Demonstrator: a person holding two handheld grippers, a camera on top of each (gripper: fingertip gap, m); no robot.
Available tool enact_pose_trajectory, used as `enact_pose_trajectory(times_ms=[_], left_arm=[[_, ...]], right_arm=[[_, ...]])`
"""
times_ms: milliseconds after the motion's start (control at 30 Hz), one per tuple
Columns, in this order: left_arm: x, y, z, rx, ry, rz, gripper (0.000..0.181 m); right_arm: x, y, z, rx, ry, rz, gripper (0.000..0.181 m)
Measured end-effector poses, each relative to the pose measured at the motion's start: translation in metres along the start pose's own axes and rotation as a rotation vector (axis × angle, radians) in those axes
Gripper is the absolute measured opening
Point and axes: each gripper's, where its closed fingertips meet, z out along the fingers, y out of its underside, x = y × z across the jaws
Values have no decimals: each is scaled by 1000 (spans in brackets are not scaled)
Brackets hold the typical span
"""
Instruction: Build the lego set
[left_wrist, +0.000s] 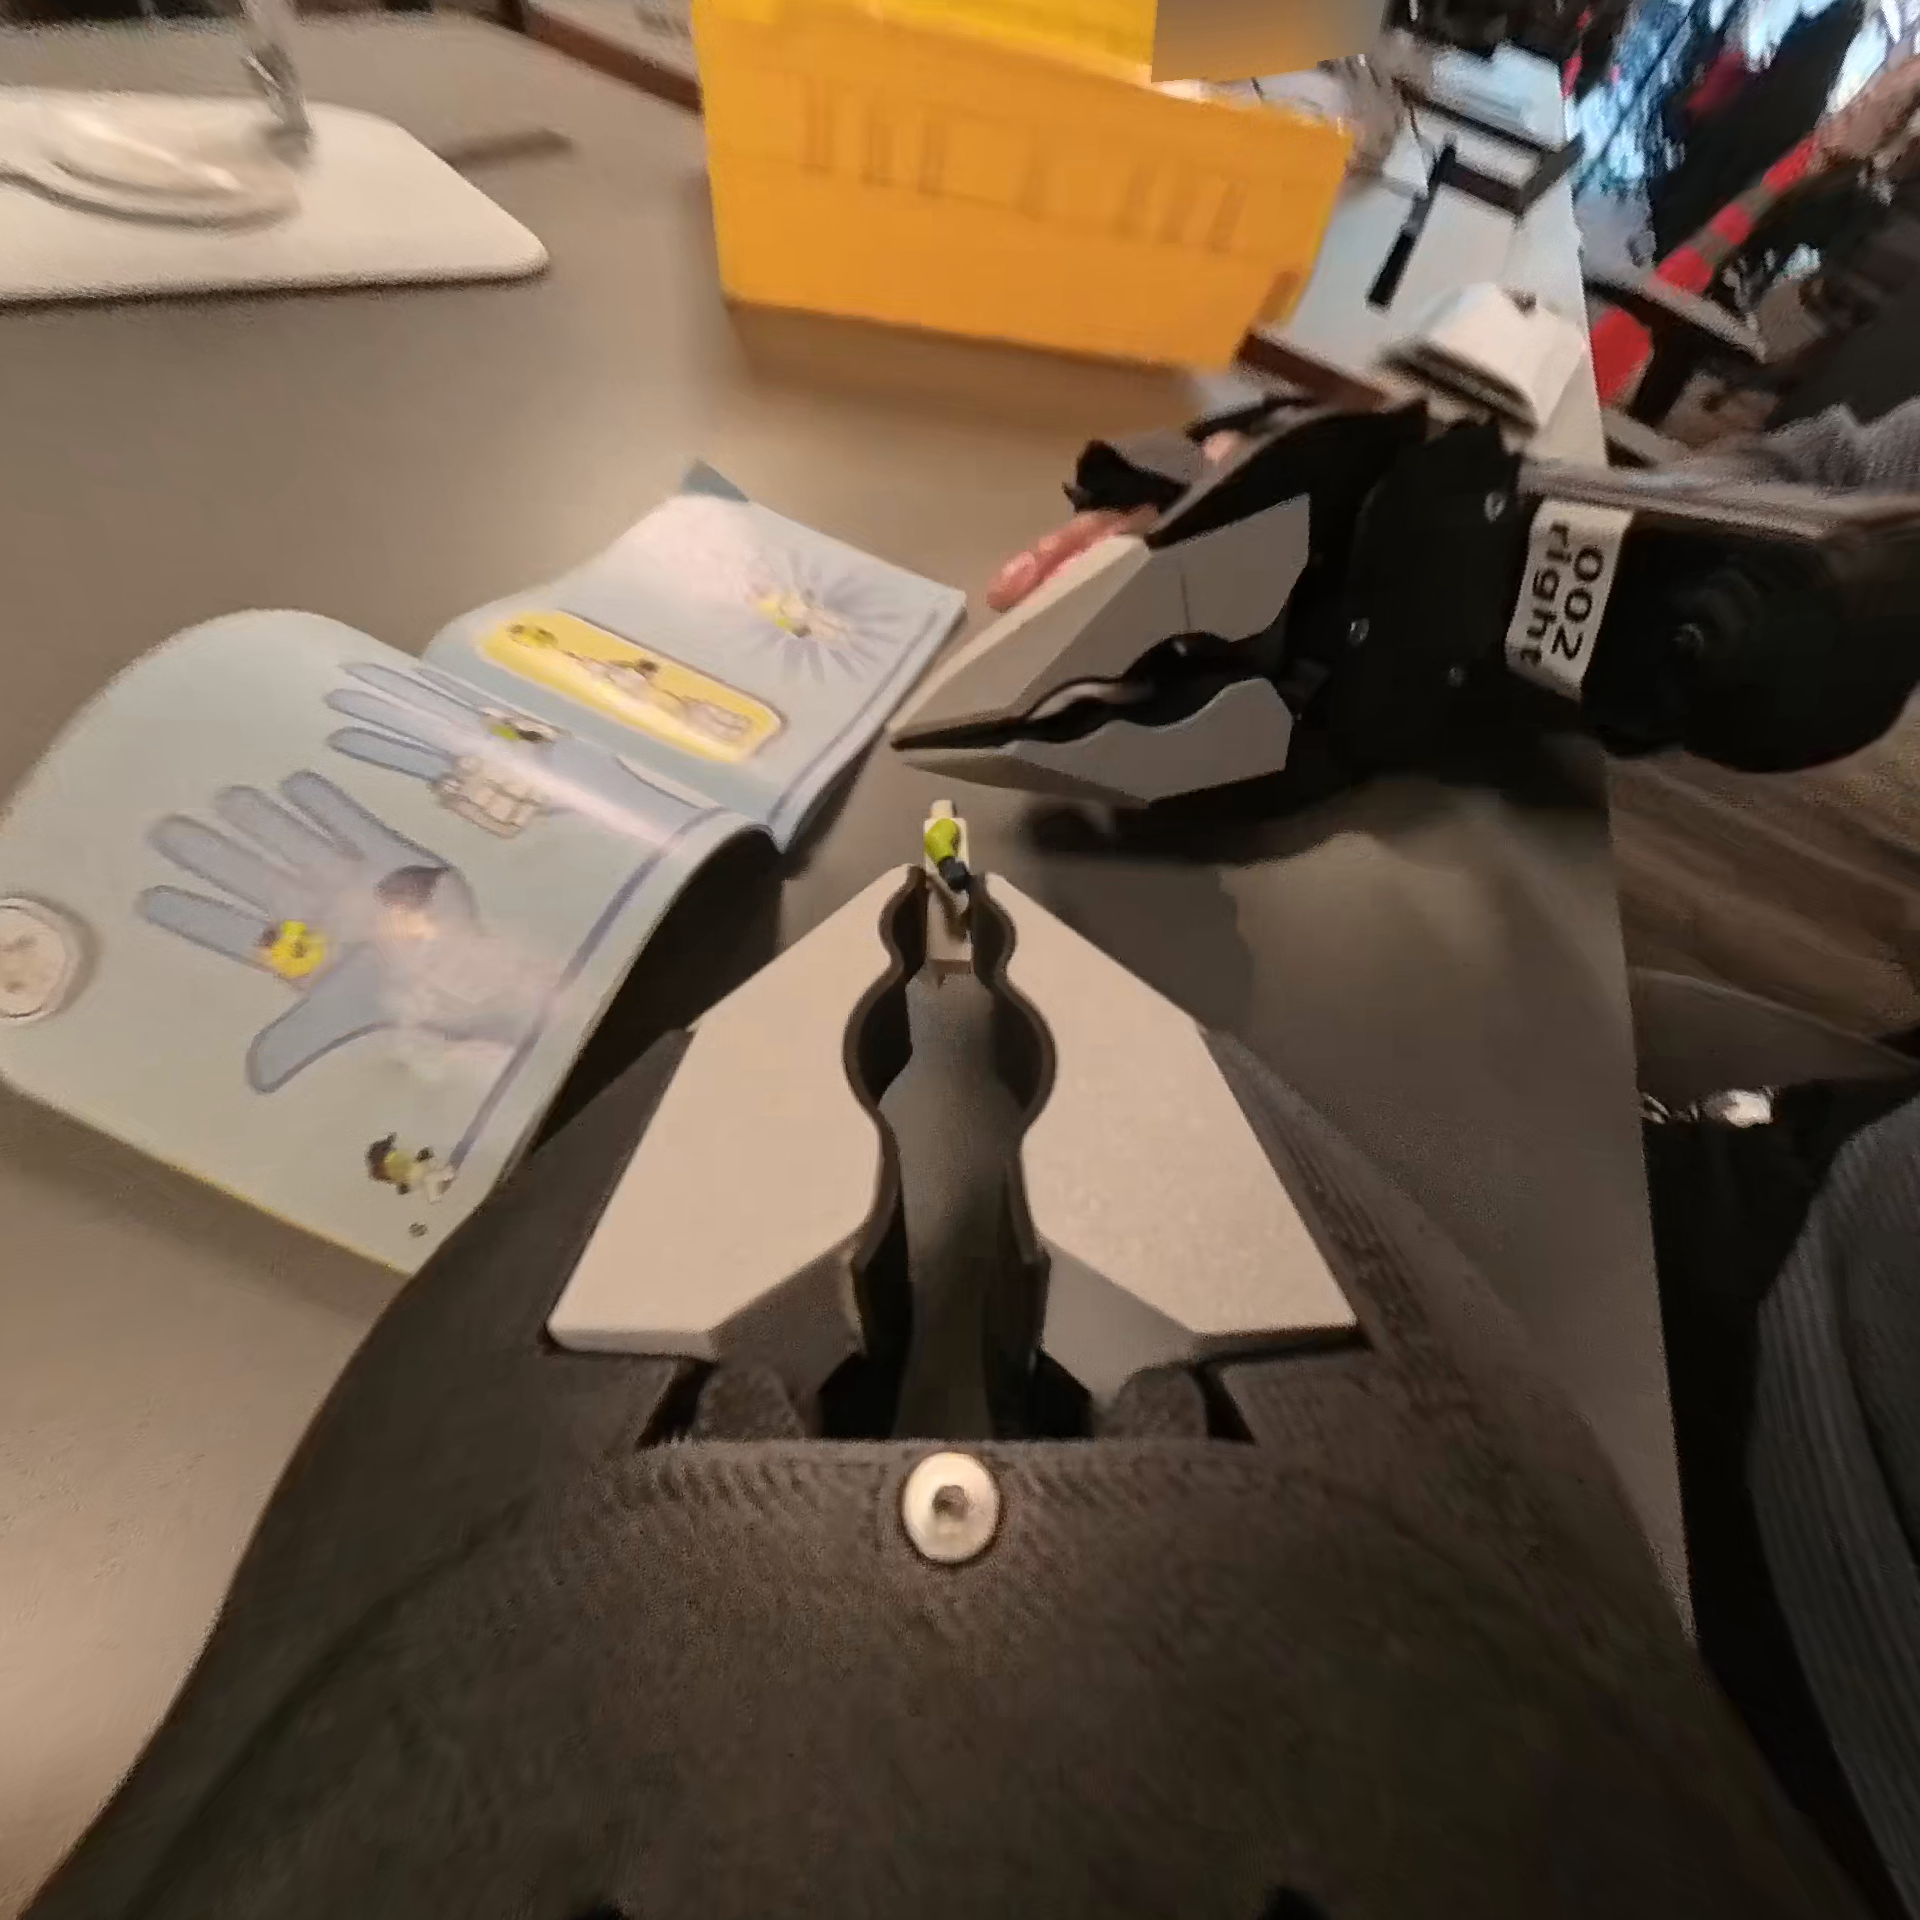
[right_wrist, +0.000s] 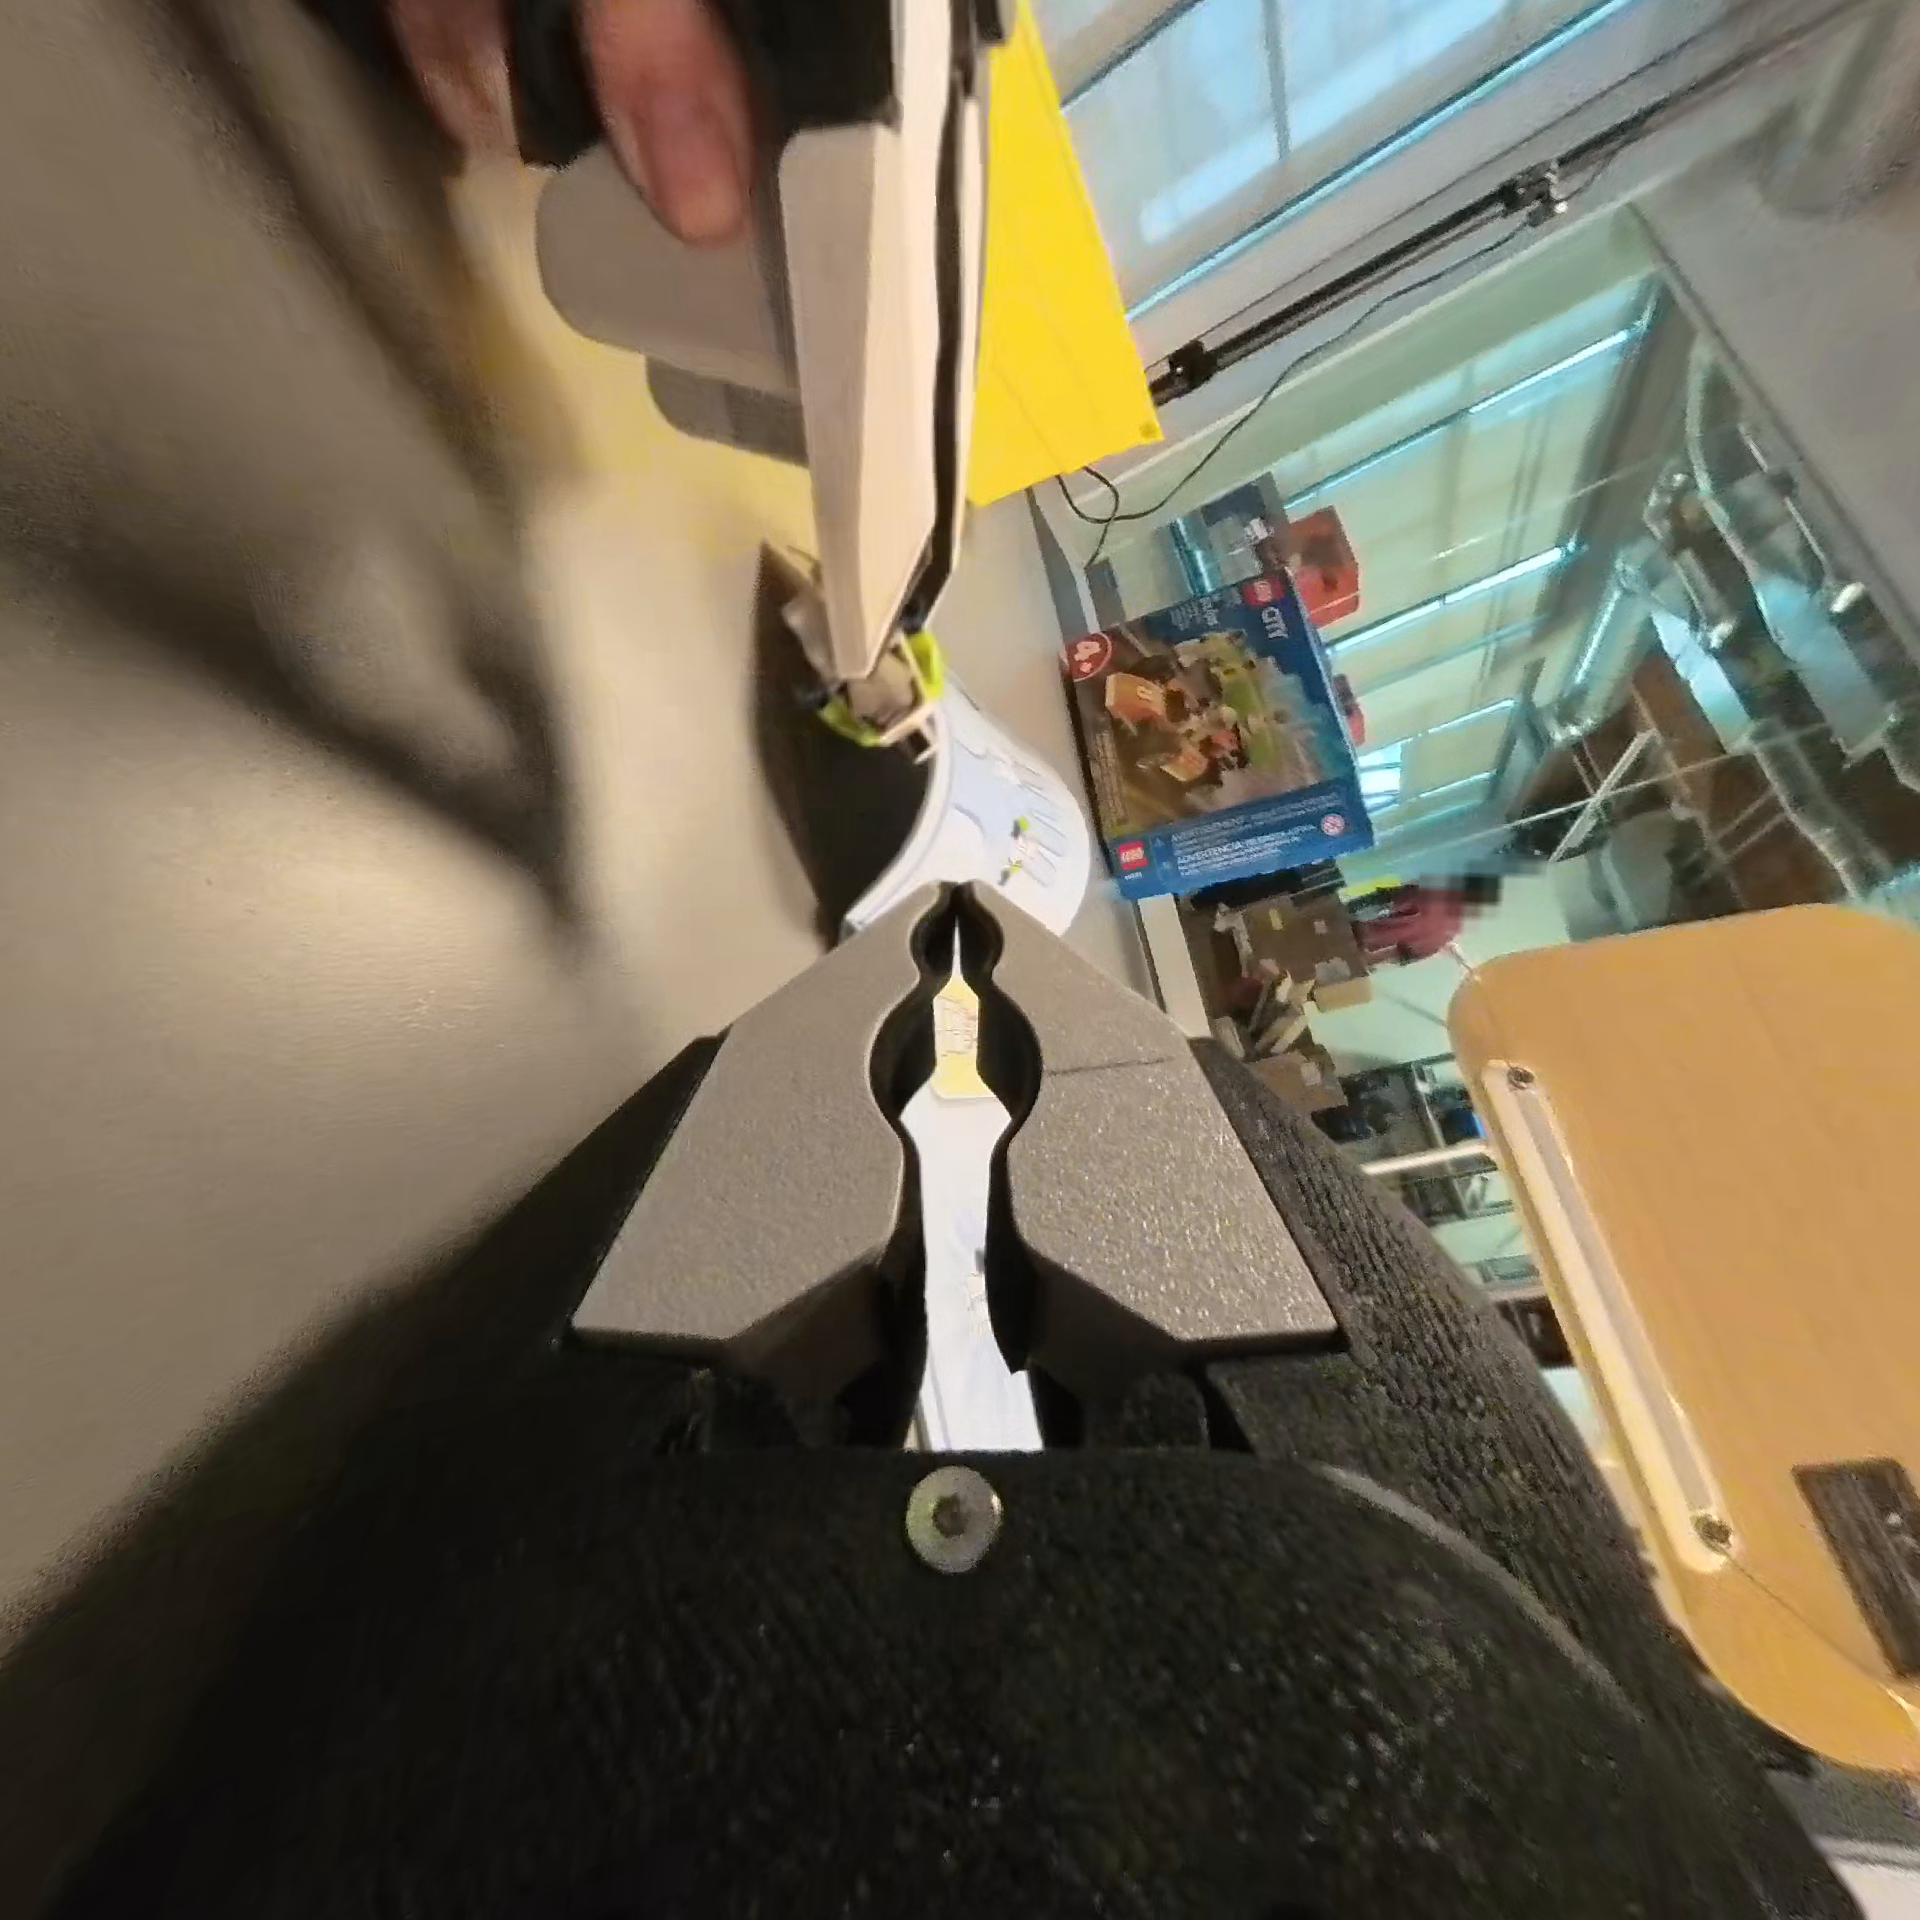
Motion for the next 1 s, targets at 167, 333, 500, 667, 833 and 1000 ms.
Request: enact_pose_trajectory(times_ms=[167,333,500,667,833,1000], left_arm=[[-9,-18,-16,160,-102,21,6],[-17,-32,-29,288,-230,96,5],[-31,-30,-33,279,-291,22,5],[-43,8,-15,-2,-257,-169,6],[-43,30,-16,-140,-307,-162,33],[-15,28,-71,27,-427,-9,64]], right_arm=[[7,1,-1,7,40,4,0],[21,8,-5,-7,104,49,2],[37,10,-17,-32,208,121,13],[39,-3,-37,-74,289,274,28],[29,-48,-53,-42,379,400,43],[15,-134,-38,119,457,608,78]])
